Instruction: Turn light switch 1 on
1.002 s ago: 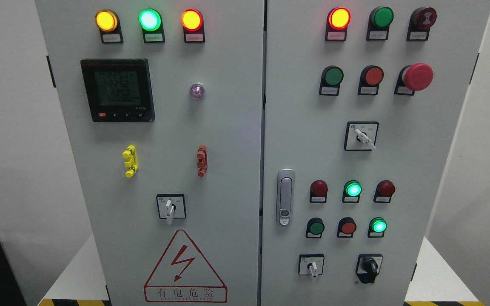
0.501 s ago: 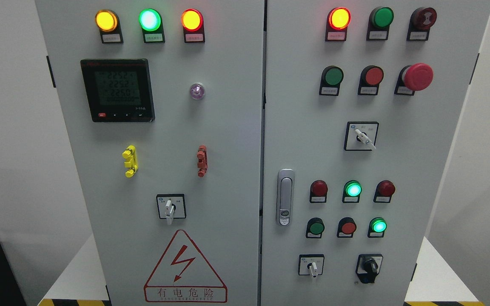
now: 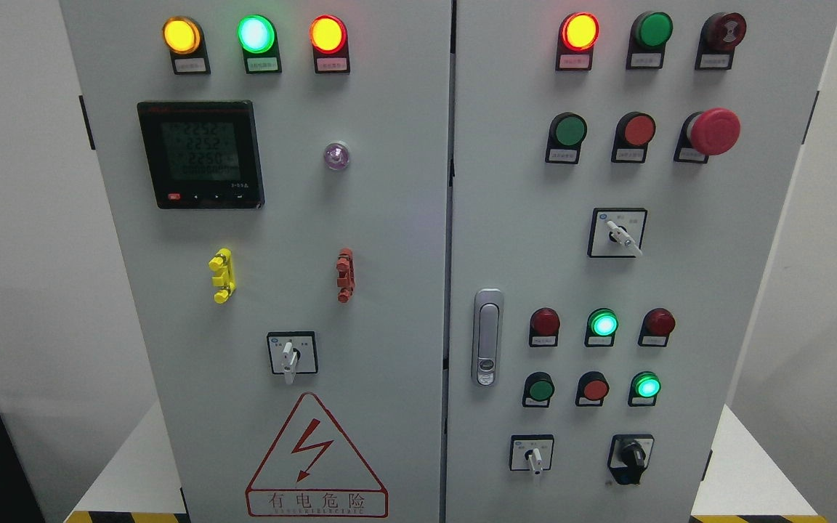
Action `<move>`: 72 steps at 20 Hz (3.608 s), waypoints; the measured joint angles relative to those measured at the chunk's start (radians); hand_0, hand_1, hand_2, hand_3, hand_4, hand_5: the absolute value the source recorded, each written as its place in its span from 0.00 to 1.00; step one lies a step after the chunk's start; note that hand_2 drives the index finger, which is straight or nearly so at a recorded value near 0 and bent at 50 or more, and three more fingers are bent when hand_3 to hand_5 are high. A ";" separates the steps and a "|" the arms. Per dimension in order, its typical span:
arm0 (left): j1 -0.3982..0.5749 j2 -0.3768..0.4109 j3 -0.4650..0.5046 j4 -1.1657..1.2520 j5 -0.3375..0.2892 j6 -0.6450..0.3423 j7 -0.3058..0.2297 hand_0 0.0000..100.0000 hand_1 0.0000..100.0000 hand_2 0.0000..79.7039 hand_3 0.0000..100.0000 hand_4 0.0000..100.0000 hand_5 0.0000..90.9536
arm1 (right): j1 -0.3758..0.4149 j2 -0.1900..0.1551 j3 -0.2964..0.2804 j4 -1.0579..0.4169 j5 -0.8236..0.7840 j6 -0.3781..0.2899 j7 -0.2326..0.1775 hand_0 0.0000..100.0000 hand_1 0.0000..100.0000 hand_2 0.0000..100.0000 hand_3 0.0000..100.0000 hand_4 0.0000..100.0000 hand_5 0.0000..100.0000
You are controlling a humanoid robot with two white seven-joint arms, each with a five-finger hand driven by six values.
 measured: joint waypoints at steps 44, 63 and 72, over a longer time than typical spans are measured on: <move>0.097 0.047 0.040 -1.355 -0.191 0.048 0.200 0.37 0.40 0.58 0.73 0.86 0.62 | 0.000 0.000 0.000 0.000 0.000 0.000 0.000 0.00 0.00 0.00 0.00 0.00 0.00; -0.059 -0.001 -0.066 -1.479 -0.293 0.257 0.316 0.23 0.55 0.61 0.81 0.92 0.78 | 0.000 0.000 0.000 0.000 0.000 0.000 -0.001 0.00 0.00 0.00 0.00 0.00 0.00; -0.123 -0.030 -0.080 -1.491 -0.287 0.299 0.333 0.19 0.57 0.60 0.86 0.94 0.84 | 0.000 0.000 0.000 0.000 0.000 0.000 0.000 0.00 0.00 0.00 0.00 0.00 0.00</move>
